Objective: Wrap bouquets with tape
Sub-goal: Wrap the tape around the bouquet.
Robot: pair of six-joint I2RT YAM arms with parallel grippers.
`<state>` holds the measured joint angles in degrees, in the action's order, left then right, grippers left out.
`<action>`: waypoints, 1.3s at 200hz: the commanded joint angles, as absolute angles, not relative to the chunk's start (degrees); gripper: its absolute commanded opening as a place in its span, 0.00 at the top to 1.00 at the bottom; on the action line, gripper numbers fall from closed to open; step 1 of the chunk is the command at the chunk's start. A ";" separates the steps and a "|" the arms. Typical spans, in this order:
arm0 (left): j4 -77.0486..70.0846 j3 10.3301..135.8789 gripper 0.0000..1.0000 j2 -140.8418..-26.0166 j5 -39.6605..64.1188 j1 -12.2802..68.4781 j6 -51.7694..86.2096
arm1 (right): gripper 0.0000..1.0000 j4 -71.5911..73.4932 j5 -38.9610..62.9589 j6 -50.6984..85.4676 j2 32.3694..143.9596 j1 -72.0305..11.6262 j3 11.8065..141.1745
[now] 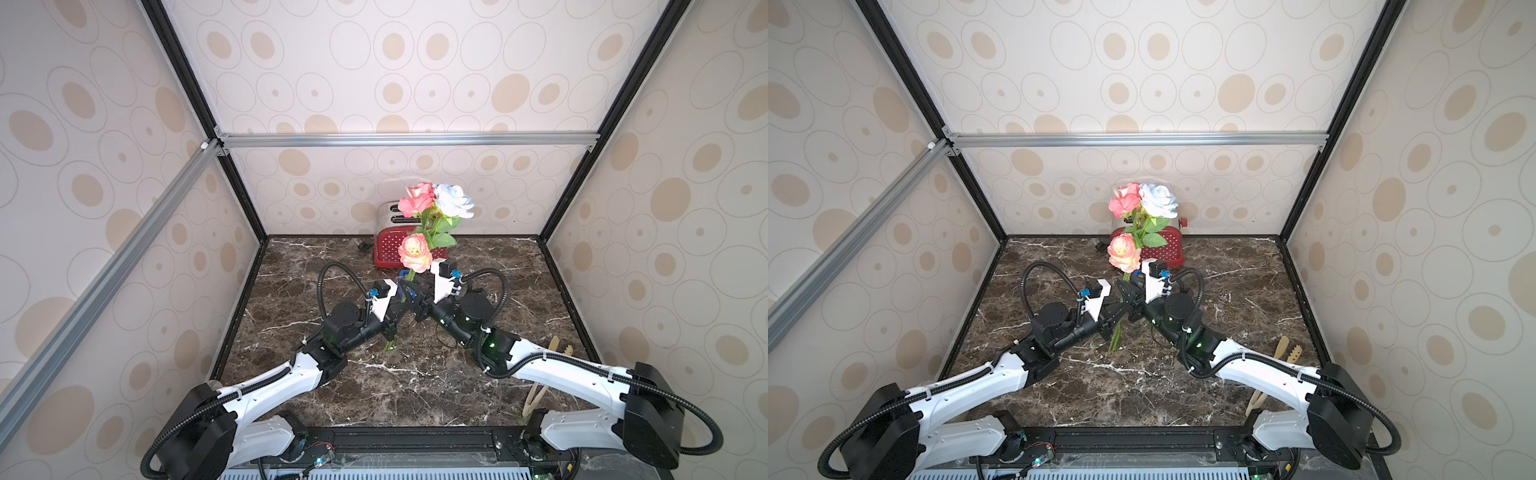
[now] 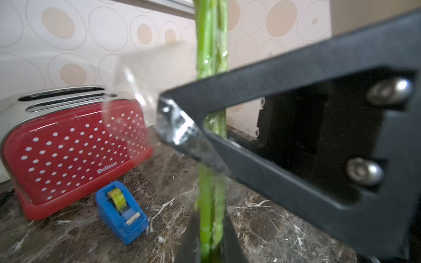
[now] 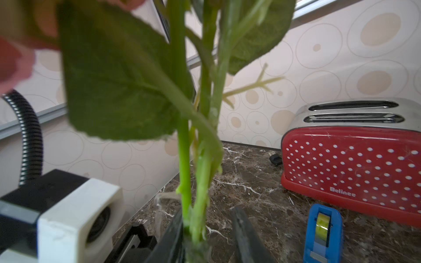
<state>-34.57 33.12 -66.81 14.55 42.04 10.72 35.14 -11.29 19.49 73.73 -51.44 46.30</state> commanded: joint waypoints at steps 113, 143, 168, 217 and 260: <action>-37.24 33.67 1.00 -65.25 -3.92 46.57 8.25 | 0.96 46.85 -20.54 30.55 80.48 -51.91 45.68; -36.06 33.65 0.51 -64.00 -0.83 46.51 8.54 | 1.00 49.98 -17.61 26.76 77.73 -51.83 42.67; -34.56 33.76 0.25 -63.30 7.03 45.36 8.16 | 1.00 52.87 -9.48 23.71 74.24 -50.52 39.72; -42.95 30.48 0.15 -62.37 26.45 40.90 14.32 | 1.00 60.15 8.71 27.26 68.39 -45.90 34.75; -50.51 29.27 0.15 -63.66 37.38 39.72 18.26 | 1.00 62.68 16.57 28.16 66.74 -45.39 34.94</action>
